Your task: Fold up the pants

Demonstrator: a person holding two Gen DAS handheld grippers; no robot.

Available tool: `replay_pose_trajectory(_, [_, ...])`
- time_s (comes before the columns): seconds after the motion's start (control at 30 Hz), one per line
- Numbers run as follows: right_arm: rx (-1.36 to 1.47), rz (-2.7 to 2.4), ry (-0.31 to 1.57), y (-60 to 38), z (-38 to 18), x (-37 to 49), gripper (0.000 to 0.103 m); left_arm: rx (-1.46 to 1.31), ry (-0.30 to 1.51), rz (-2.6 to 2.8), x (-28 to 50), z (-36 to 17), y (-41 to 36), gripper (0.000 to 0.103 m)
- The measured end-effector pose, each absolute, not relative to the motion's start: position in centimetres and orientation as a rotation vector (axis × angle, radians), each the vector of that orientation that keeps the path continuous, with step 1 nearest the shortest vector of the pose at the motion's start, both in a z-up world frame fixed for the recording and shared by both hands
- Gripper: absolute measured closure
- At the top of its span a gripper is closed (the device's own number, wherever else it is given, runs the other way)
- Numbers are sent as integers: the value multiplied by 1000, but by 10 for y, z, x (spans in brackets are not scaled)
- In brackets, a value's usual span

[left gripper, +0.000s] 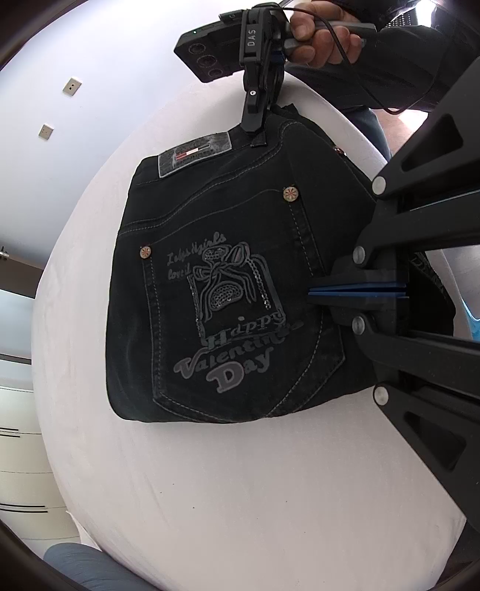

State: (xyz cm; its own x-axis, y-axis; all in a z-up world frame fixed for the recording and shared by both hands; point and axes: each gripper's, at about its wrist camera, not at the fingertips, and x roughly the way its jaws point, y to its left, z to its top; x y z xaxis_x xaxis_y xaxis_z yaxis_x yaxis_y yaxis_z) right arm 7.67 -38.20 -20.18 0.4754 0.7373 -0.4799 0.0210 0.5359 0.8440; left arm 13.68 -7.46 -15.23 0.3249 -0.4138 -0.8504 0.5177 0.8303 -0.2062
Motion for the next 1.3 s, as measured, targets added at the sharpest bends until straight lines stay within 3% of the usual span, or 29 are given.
replay_pose_trajectory(0.07, [901, 493, 993, -386, -194, 74, 103, 111, 1076, -602, 134, -146, -73, 100])
replay_pose_trajectory(0.1, [889, 478, 981, -388, -188, 71, 95, 106, 1080, -594, 132, -138, -71, 97])
replay_pose_trajectory(0.13, [873, 467, 965, -392, -179, 67, 91, 96, 1071, -592, 130, -131, -66, 79])
replay_pose_trajectory(0.17, [858, 456, 956, -397, -172, 65, 68, 80, 1049, -586, 128, -121, -60, 46])
replay_pose_trajectory(0.2, [845, 434, 948, -402, -165, 62, 26, 65, 1021, -567, 127, -111, -52, 33])
replay_pose_trajectory(0.23, [855, 413, 928, -410, -158, 60, 13, 54, 996, -551, 127, -104, -45, 23])
replay_pose_trajectory(0.27, [869, 401, 894, -418, -152, 58, 10, 42, 974, -535, 130, -97, -37, 22])
replay_pose_trajectory(0.67, [882, 391, 1105, -425, -169, 133, 16, -119, 1135, -507, 205, -133, -19, 22])
replay_pose_trajectory(0.87, [869, 391, 1194, -407, -182, 157, 37, -112, 1208, -516, 218, -155, -37, 23])
replay_pose_trajectory(0.93, [852, 382, 1211, -400, -184, 162, 40, -102, 1211, -521, 220, -157, -39, 23])
replay_pose_trajectory(1.0, [834, 374, 1222, -394, -185, 166, 43, -93, 1217, -541, 221, -158, -43, 34])
replay_pose_trajectory(1.03, [828, 369, 1227, -392, -186, 168, 45, -95, 1220, -555, 221, -157, -45, 45])
replay_pose_trajectory(1.13, [819, 339, 1243, -388, -189, 172, 67, -60, 1220, -555, 220, -156, -51, 51])
replay_pose_trajectory(1.3, [743, 317, 1232, -378, -183, 172, 76, -30, 1208, -559, 216, -147, -55, 67])
